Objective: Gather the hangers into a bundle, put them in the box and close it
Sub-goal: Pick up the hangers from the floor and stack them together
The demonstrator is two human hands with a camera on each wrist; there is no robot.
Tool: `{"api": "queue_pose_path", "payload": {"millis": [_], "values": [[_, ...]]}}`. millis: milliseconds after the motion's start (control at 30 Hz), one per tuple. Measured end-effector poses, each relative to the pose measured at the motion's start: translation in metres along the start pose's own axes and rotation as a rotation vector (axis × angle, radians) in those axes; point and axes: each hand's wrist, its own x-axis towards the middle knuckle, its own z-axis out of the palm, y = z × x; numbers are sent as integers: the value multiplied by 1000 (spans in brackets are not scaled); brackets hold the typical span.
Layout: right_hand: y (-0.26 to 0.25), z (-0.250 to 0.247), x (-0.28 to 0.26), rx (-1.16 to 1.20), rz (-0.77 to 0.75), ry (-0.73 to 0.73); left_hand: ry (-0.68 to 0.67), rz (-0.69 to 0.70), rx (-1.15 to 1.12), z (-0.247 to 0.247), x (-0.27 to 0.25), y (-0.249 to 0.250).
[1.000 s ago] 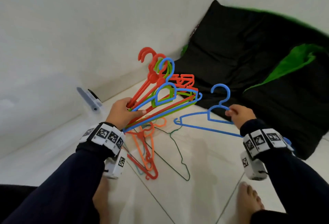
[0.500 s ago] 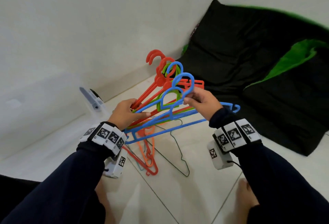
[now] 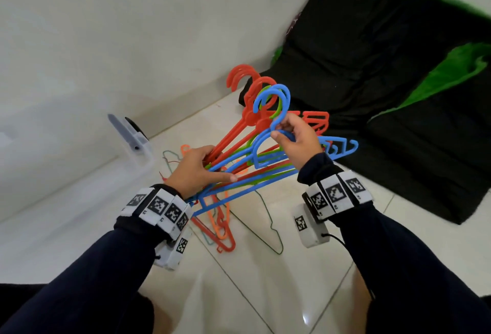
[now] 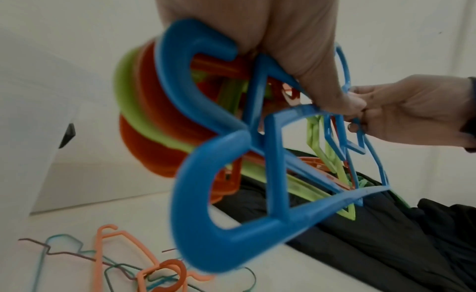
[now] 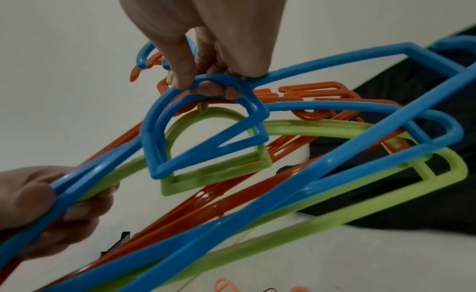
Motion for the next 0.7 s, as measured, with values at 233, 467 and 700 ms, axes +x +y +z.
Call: {"api": "queue_pose_path", "payload": {"millis": [233, 467, 700], "values": [[-5, 35, 14, 48, 7, 46, 136, -25, 75, -16, -2, -22], [20, 58, 53, 221, 176, 297, 320, -71, 125, -32, 24, -44], [129, 142, -1, -106, 449, -260, 387, -67, 110, -28, 74, -49]]}}
